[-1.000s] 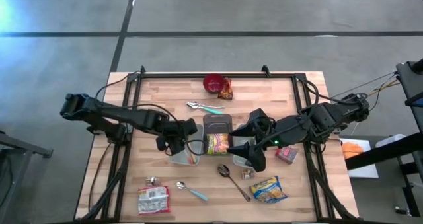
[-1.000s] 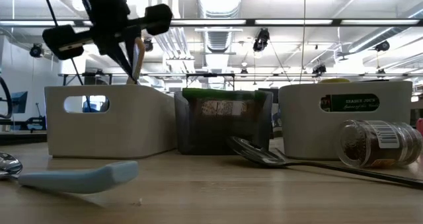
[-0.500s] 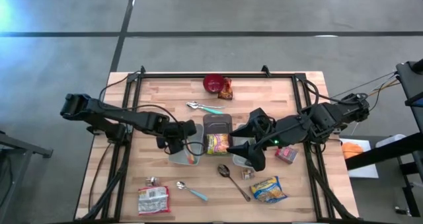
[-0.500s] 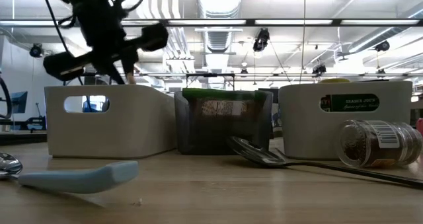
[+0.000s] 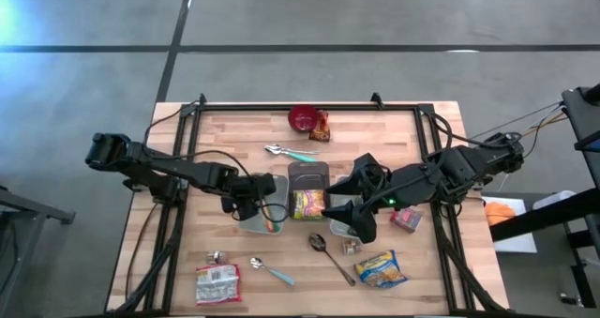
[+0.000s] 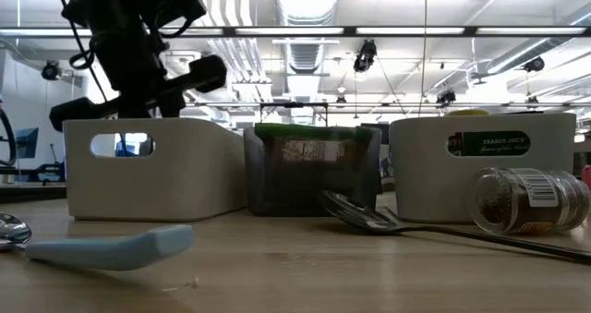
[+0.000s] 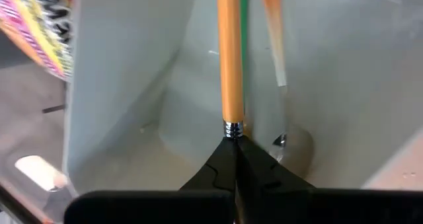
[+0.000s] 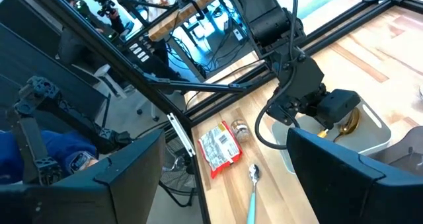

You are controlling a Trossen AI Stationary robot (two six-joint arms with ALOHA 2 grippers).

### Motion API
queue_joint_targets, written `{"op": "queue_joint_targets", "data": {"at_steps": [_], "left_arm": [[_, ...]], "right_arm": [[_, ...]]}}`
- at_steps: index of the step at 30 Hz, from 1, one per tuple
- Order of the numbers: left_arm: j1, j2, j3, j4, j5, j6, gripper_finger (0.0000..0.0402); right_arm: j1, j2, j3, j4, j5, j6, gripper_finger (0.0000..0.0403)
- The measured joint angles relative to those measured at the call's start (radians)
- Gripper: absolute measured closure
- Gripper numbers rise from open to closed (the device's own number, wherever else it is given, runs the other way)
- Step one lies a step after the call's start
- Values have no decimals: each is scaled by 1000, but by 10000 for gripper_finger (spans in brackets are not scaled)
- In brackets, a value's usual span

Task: Pick & Place Food Item
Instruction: Put the yellow spoon into the left gray bin

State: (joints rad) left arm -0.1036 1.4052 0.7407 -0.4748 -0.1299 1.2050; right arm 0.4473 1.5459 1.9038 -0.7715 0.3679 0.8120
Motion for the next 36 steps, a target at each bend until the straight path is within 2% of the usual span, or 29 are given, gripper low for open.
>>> {"op": "queue_joint_targets", "data": {"at_steps": [19, 28, 36], "left_arm": [[0, 0, -29, 45, 19, -7, 401], [0, 97, -28, 65, 10, -13, 401], [0, 104, -27, 113, 0, -25, 401]], "right_arm": [[0, 12, 0, 5, 1, 13, 90], [0, 13, 0, 13, 0, 19, 90], [0, 13, 0, 14, -2, 18, 90]]}}
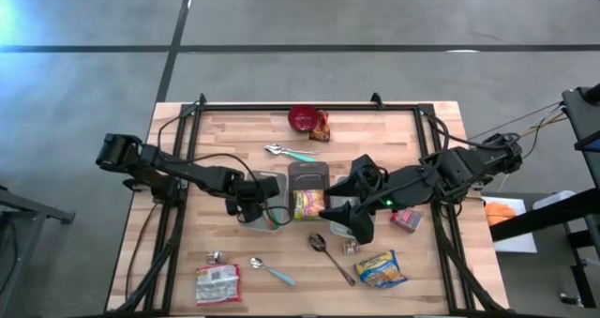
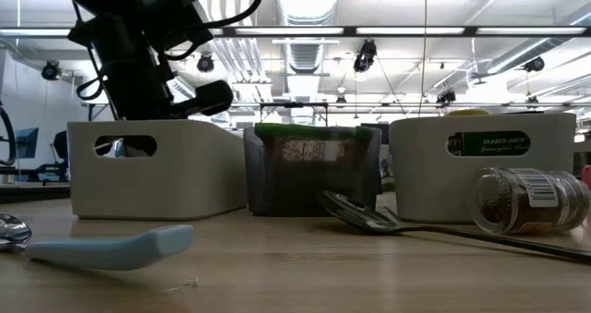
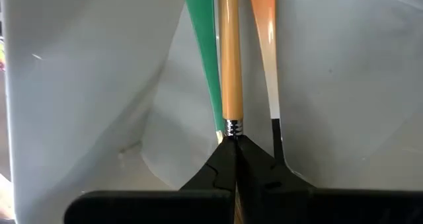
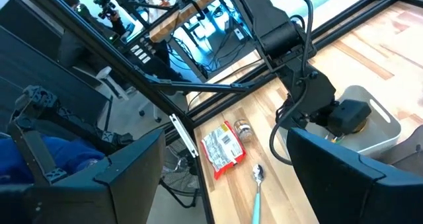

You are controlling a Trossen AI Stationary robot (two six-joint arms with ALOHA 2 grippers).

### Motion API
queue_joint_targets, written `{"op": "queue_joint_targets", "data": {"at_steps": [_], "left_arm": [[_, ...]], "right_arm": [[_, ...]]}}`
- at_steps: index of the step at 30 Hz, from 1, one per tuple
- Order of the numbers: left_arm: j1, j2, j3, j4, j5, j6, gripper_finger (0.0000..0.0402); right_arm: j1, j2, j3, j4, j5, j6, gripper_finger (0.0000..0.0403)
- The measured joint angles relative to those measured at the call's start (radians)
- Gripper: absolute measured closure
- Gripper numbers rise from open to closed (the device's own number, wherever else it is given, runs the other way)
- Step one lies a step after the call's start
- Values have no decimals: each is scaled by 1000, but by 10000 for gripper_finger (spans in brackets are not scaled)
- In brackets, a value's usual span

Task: Pick & Place Food Item
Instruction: Put the yellow spoon into the left gray bin

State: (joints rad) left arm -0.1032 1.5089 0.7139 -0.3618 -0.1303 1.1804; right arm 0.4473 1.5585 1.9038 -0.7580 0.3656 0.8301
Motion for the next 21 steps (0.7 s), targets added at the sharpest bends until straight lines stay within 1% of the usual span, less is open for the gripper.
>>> {"op": "queue_joint_targets", "data": {"at_steps": [6, 12, 16, 21], "left_arm": [[0, 0, 0, -1, 0, -5, 401], [0, -1, 0, -5, -11, -59, 396], [0, -1, 7, -9, -25, -74, 368], [0, -1, 29, -6, -27, -145, 310]], "right_arm": [[0, 0, 0, -1, -2, -9, 90], [0, 0, 0, -1, -2, -22, 90], [0, -1, 0, -1, -2, -22, 90], [0, -1, 0, -1, -2, -23, 90]]}}
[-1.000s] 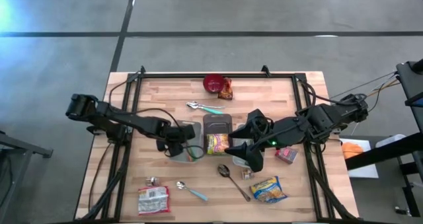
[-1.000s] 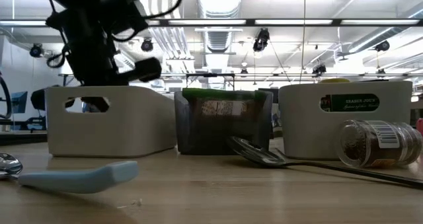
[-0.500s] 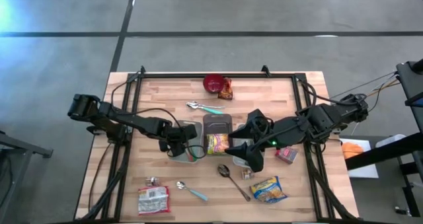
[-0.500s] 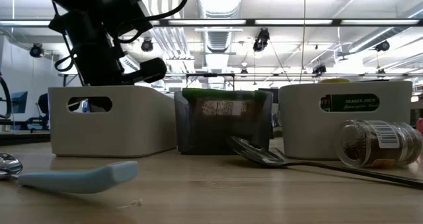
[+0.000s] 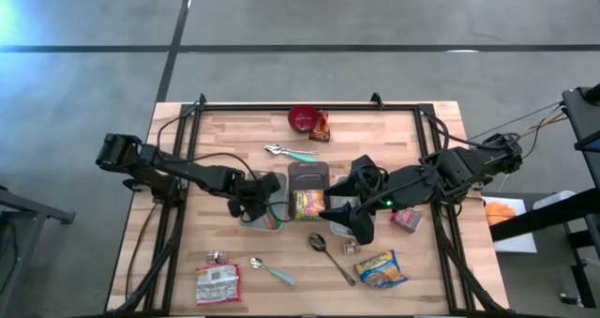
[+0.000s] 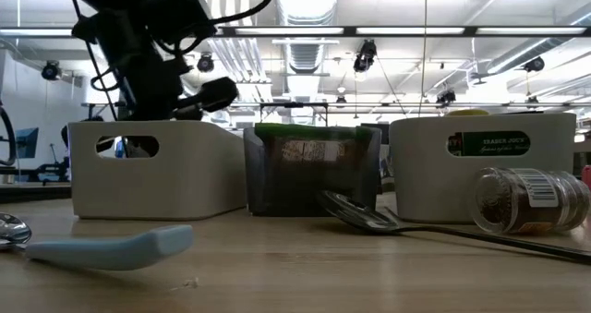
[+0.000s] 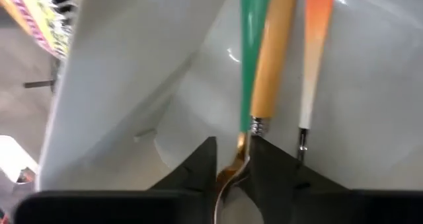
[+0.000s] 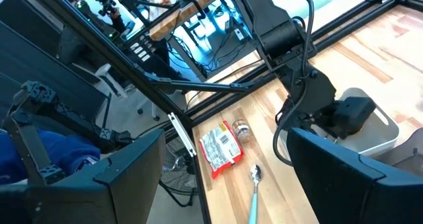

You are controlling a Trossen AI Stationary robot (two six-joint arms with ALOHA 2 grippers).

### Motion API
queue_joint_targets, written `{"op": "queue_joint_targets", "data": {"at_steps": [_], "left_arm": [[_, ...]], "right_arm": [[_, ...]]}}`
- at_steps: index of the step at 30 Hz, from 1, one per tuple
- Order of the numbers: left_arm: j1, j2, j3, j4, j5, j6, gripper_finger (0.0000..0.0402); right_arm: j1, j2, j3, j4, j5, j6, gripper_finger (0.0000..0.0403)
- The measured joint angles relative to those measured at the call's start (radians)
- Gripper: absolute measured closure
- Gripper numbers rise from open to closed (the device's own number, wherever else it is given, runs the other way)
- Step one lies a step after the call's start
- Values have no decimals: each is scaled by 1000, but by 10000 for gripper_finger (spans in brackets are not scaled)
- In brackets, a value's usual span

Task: Pick & Place Food Item
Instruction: Put the yellow spoon into the left gray bin, then put the left brown seasoning into the right gray bin

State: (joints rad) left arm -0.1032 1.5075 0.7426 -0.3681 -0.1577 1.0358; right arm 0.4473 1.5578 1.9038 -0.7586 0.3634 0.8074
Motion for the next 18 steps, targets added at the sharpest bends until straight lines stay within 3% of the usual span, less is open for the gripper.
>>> {"op": "queue_joint_targets", "data": {"at_steps": [5, 10, 18], "left_arm": [[0, -1, 23, -18, -7, 0, 255], [0, -1, 98, -140, -85, -48, 221], [0, -1, 315, -418, -99, -465, 215]], "right_arm": [[0, 0, 0, 0, 0, 0, 90], [0, 0, 0, 0, 0, 0, 90], [0, 0, 0, 0, -4, -6, 90]]}}
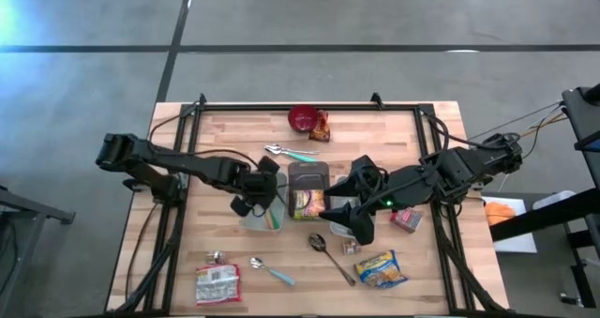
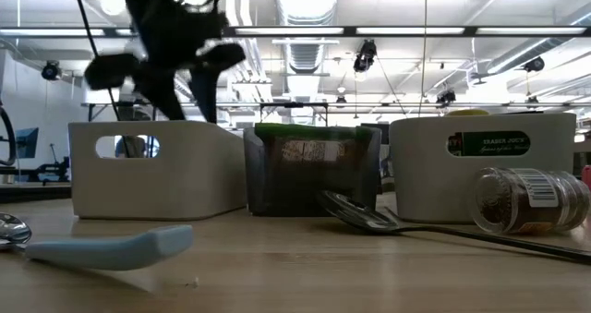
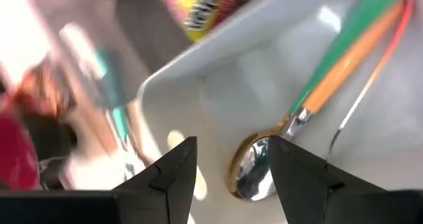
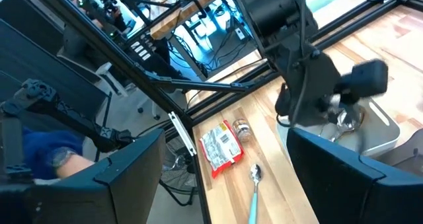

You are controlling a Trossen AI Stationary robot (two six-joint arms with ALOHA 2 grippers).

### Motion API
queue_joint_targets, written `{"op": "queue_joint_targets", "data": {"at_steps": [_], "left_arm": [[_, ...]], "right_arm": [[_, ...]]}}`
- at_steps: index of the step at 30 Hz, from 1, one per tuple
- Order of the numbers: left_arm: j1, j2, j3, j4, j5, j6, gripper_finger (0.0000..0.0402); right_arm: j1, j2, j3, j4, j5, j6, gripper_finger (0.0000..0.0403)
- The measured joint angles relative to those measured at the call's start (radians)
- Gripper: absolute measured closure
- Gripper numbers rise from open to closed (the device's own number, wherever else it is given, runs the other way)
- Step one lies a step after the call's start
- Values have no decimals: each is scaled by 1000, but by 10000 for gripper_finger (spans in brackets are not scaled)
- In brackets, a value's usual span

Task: Pick & Place Food Item
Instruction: Put the left brown seasoning into the right gray bin

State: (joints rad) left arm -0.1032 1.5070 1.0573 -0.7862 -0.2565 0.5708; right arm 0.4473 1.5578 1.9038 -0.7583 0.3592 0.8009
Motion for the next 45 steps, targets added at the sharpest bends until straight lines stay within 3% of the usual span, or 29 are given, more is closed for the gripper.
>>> {"op": "queue_joint_targets", "data": {"at_steps": [7, 11, 16, 30, 40, 45], "left_arm": [[-3, -1, 208, -303, 7, -503, 215], [-35, -12, 270, -467, 65, -611, 215], [-128, -67, 240, -550, 114, -698, 215], [-329, -226, 37, -533, 276, -1086, 215], [-562, -216, -67, -285, 321, -1222, 215], [-624, -215, -126, -245, 320, -1408, 215]], "right_arm": [[0, 0, 0, 9, 7, 3, 90], [-2, 0, 0, 8, 14, -18, 90], [-3, 0, 0, 5, 46, -69, 90], [-2, 0, 0, -52, 89, -101, 90], [0, -2, 0, -137, 70, -42, 90], [6, -5, 0, -136, 29, -46, 90]]}}
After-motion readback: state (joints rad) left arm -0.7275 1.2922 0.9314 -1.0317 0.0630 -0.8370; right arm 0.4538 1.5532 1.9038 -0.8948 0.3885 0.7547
